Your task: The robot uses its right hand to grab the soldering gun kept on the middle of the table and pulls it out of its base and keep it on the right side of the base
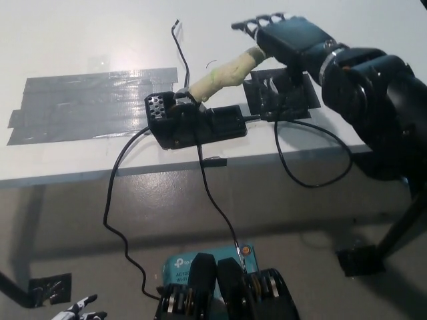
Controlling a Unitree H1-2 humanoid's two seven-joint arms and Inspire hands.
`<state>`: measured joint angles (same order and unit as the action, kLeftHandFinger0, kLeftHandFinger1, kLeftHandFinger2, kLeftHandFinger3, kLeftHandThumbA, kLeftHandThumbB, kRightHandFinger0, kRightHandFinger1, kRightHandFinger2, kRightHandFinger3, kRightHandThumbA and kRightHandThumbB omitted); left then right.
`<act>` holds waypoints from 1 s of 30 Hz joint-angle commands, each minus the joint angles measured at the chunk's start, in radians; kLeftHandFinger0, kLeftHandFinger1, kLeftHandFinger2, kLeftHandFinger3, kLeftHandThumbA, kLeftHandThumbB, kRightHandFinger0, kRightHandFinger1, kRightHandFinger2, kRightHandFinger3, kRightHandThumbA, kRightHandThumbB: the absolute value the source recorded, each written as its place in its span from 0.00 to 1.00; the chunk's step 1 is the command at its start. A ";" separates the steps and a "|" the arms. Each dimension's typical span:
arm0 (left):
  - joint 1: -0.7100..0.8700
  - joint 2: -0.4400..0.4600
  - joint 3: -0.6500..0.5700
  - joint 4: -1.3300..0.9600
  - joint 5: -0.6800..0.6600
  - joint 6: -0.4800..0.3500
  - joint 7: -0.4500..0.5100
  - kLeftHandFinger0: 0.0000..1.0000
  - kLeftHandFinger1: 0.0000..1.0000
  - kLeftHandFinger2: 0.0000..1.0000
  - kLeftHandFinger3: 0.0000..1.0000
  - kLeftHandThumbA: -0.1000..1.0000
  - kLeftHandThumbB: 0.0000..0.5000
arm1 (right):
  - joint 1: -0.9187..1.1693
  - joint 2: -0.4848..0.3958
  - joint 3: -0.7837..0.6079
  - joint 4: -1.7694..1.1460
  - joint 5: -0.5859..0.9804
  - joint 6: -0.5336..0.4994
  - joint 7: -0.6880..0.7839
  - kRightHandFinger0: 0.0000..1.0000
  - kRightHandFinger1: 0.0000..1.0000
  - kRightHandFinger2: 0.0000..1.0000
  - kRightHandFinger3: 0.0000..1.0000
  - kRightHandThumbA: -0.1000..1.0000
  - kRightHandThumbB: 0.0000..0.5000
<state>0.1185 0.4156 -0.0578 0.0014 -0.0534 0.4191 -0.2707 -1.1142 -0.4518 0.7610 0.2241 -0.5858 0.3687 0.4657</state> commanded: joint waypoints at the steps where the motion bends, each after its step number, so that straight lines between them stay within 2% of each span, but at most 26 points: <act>1: -0.009 0.007 -0.008 -0.022 0.008 0.010 -0.015 0.68 0.72 0.85 1.00 0.57 0.39 | -0.012 0.002 -0.002 -0.005 -0.079 -0.011 0.052 1.00 1.00 1.00 1.00 0.81 0.65; 2: -0.010 0.008 -0.009 -0.020 0.007 0.007 -0.017 0.68 0.71 0.85 1.00 0.57 0.39 | -0.008 0.007 0.005 0.000 -0.086 -0.017 0.067 1.00 1.00 1.00 1.00 0.83 0.64; 5: -0.007 0.009 -0.011 -0.017 -0.002 -0.010 -0.028 0.66 0.71 0.84 1.00 0.57 0.40 | -0.003 0.024 0.025 0.014 -0.090 0.036 0.157 1.00 1.00 1.00 1.00 0.83 0.82; 6: -0.009 0.007 -0.014 -0.018 -0.001 -0.009 -0.027 0.66 0.71 0.84 1.00 0.57 0.40 | 0.000 0.020 0.021 0.008 -0.093 0.038 0.162 1.00 1.00 1.00 1.00 0.83 0.82; 7: -0.009 0.007 -0.015 -0.021 0.001 -0.003 -0.027 0.67 0.71 0.84 1.00 0.57 0.41 | -0.002 0.022 0.032 0.012 -0.105 0.040 0.178 1.00 1.00 1.00 1.00 0.85 0.88; 9: -0.007 0.003 -0.014 -0.024 -0.001 0.007 -0.023 0.68 0.71 0.83 1.00 0.56 0.41 | -0.003 0.026 0.038 0.011 -0.121 0.047 0.203 1.00 1.00 1.00 1.00 0.83 0.92; 10: -0.007 0.002 -0.018 -0.034 0.004 0.025 -0.021 0.68 0.70 0.82 1.00 0.56 0.41 | -0.008 0.032 0.059 0.017 -0.154 0.064 0.224 1.00 1.00 1.00 1.00 0.73 0.96; 11: -0.007 0.004 -0.021 -0.033 0.003 0.011 -0.026 0.68 0.71 0.83 1.00 0.57 0.38 | -0.010 0.037 0.073 0.027 -0.192 0.052 0.206 1.00 1.00 1.00 1.00 0.68 0.92; 12: -0.007 0.000 -0.020 -0.031 -0.002 0.006 -0.027 0.66 0.70 0.84 1.00 0.56 0.41 | -0.009 0.040 0.075 0.035 -0.209 0.048 0.193 1.00 1.00 1.00 1.00 0.61 0.88; 13: -0.007 -0.002 -0.022 -0.029 -0.004 -0.003 -0.028 0.65 0.70 0.83 1.00 0.56 0.42 | 0.000 0.042 0.068 0.036 -0.222 0.031 0.152 1.00 1.00 1.00 1.00 0.55 0.88; 14: -0.007 -0.002 -0.022 -0.029 -0.003 -0.003 -0.028 0.65 0.70 0.83 1.00 0.56 0.42 | 0.002 0.042 0.064 0.035 -0.227 0.030 0.155 1.00 1.00 1.00 1.00 0.55 0.87; 15: -0.005 -0.003 -0.023 -0.033 -0.003 -0.003 -0.030 0.65 0.71 0.84 1.00 0.58 0.46 | 0.008 0.045 0.060 0.037 -0.246 0.016 0.122 1.00 1.00 1.00 1.00 0.51 0.89; 17: -0.006 -0.003 -0.027 -0.030 0.002 -0.003 -0.033 0.68 0.71 0.85 1.00 0.60 0.47 | 0.014 0.049 0.059 0.047 -0.285 -0.005 0.082 1.00 1.00 1.00 1.00 0.51 0.89; 19: -0.011 -0.002 -0.033 -0.028 0.007 0.000 -0.034 0.70 0.72 0.86 1.00 0.61 0.46 | 0.022 0.051 0.052 0.054 -0.310 -0.020 0.039 1.00 1.00 1.00 1.00 0.50 0.87; 20: -0.015 -0.003 -0.034 -0.025 0.004 0.002 -0.034 0.68 0.71 0.85 1.00 0.60 0.47 | 0.027 0.057 0.050 0.064 -0.337 -0.020 0.000 1.00 1.00 1.00 1.00 0.49 0.83; 23: -0.017 -0.005 -0.043 -0.028 0.007 0.006 -0.034 0.64 0.72 0.87 1.00 0.60 0.45 | 0.052 0.064 0.027 0.071 -0.373 -0.030 -0.090 1.00 1.00 1.00 1.00 0.40 0.84; 24: -0.019 -0.007 -0.045 -0.027 0.009 0.011 -0.030 0.62 0.71 0.87 1.00 0.59 0.44 | 0.073 0.069 0.013 0.082 -0.389 -0.042 -0.169 1.00 1.00 0.97 1.00 0.34 0.89; 25: -0.021 -0.008 -0.047 -0.027 0.011 0.016 -0.027 0.62 0.71 0.87 1.00 0.59 0.44 | 0.085 0.073 0.004 0.089 -0.396 -0.048 -0.207 1.00 1.00 0.87 1.00 0.34 0.89; 26: -0.024 -0.010 -0.049 -0.024 0.015 0.021 -0.025 0.64 0.71 0.87 1.00 0.58 0.44 | 0.096 0.072 0.004 0.098 -0.417 -0.055 -0.250 0.91 0.89 0.70 1.00 0.34 0.88; 27: -0.027 -0.012 -0.050 -0.023 0.014 0.020 -0.025 0.63 0.71 0.87 1.00 0.58 0.42 | 0.111 0.074 0.001 0.108 -0.432 -0.059 -0.301 0.77 0.74 0.52 1.00 0.31 0.84; 28: -0.029 -0.013 -0.053 -0.021 0.017 0.021 -0.024 0.63 0.71 0.87 1.00 0.58 0.42 | 0.119 0.075 0.000 0.115 -0.445 -0.056 -0.324 0.68 0.65 0.40 1.00 0.29 0.76; 29: -0.028 -0.013 -0.058 -0.022 0.026 0.019 -0.021 0.64 0.71 0.86 1.00 0.56 0.42 | 0.140 0.078 -0.004 0.125 -0.457 -0.059 -0.377 0.46 0.44 0.24 1.00 0.25 0.74; 30: -0.028 -0.014 -0.062 -0.022 0.029 0.018 -0.020 0.64 0.71 0.86 1.00 0.56 0.42 | 0.149 0.078 -0.006 0.128 -0.460 -0.061 -0.398 0.33 0.34 0.14 1.00 0.23 0.72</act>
<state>0.1003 0.3975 -0.1069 0.0011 -0.0497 0.4272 -0.2870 -1.0066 -0.3701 0.7831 0.3063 -0.9334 0.3556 0.3234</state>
